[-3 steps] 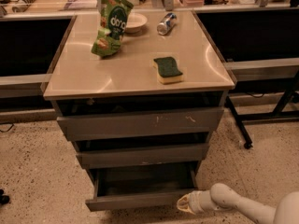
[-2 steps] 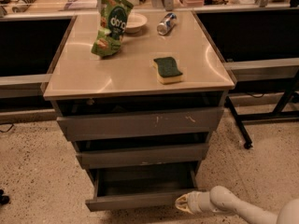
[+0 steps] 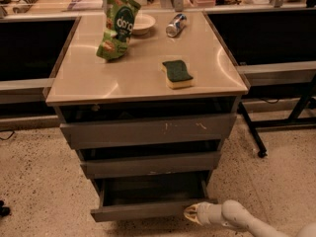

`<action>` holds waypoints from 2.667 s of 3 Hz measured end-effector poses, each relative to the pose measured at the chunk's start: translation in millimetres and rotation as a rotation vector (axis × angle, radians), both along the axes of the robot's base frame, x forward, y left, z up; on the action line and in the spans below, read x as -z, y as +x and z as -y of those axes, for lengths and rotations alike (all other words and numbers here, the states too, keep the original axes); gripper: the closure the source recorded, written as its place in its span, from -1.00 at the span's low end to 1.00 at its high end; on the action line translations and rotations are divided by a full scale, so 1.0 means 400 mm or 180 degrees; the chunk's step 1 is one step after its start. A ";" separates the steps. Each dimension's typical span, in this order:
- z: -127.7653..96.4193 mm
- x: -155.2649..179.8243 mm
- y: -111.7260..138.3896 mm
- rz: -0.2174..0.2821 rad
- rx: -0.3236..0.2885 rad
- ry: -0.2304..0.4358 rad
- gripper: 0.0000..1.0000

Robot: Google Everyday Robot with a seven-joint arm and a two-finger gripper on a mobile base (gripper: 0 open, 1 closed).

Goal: Close bottom drawer

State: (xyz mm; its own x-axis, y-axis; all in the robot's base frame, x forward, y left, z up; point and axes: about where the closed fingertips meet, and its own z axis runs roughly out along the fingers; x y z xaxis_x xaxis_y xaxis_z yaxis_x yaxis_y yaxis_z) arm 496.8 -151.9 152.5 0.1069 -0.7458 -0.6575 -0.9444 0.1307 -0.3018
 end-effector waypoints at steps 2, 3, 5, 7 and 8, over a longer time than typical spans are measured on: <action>0.007 -0.001 0.081 0.0326 0.0158 0.0085 1.00; 0.006 -0.004 0.145 0.0445 0.0208 0.0096 1.00; -0.008 -0.004 0.291 0.0537 0.0231 0.0015 1.00; 0.002 -0.010 0.134 0.0021 0.0000 -0.0071 1.00; 0.011 -0.062 0.029 -0.0378 -0.0268 -0.0153 1.00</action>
Offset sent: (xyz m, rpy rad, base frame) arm 0.0580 -0.0113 0.0050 0.0343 -0.1696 -0.0852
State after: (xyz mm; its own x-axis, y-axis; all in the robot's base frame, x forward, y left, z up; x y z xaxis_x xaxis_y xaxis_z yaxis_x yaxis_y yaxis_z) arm 508.2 -156.5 177.2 0.0938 -0.7685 -0.6329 -0.9808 0.0377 -0.1912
